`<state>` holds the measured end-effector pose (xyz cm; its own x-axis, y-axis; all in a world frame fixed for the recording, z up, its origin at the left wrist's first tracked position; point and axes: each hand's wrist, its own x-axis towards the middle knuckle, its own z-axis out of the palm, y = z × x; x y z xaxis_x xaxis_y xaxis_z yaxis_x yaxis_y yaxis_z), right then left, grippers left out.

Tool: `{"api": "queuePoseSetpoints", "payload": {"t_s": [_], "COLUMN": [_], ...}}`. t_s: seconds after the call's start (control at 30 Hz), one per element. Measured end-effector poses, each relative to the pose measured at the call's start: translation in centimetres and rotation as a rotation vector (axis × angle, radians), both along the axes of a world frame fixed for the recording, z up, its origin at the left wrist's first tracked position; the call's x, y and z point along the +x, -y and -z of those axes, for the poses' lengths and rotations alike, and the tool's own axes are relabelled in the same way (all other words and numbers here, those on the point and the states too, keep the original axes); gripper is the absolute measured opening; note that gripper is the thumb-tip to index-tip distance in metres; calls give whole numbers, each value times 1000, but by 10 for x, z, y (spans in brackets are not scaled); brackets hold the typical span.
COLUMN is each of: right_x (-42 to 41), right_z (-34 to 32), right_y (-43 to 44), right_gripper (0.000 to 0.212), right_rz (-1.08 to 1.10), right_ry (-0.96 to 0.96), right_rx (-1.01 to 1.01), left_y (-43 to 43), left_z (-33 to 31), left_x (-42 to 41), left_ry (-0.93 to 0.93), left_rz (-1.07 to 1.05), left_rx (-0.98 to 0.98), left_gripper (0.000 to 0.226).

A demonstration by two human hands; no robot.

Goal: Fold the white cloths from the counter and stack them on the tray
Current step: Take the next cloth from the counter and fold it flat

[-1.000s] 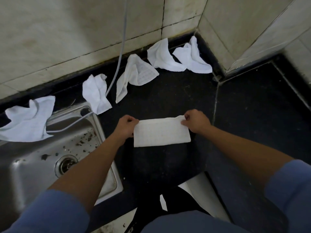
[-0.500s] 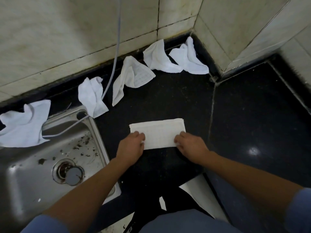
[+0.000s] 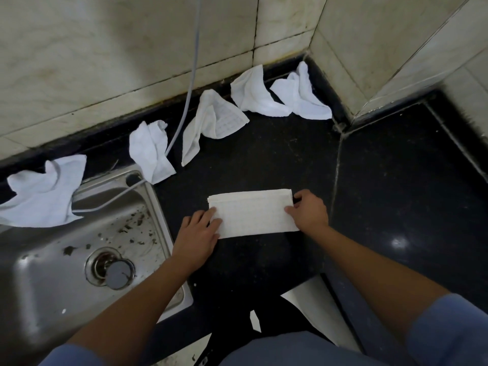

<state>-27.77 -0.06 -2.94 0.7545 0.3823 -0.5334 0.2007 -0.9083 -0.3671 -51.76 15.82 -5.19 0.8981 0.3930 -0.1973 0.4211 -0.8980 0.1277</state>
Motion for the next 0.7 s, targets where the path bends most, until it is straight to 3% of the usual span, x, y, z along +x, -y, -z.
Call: {"api": "queuePoseSetpoints", "payload": {"t_s": [0.13,0.23,0.43,0.7], "right_x": [13,9,-54,-107], "right_z": [-6,-24,-49,-11], "right_y": [-8,-19,-83,-124], "right_gripper": [21,19,6,30], "right_rz": [187,359,135,-195], "right_ry": [-158,-357,-553,-393], "right_rx": [34,158,248,82], "left_y": [-1,-4,-18,-18], "left_z": [-5,-12,-20,-25], "left_x": [-1,-7,-42,-64], "left_ry": [-3,71,112,124], "left_rz": [-40,-127,-288,-391], "left_rx": [-23,-60,-75,-96], "left_gripper": [38,35,30,27]}}
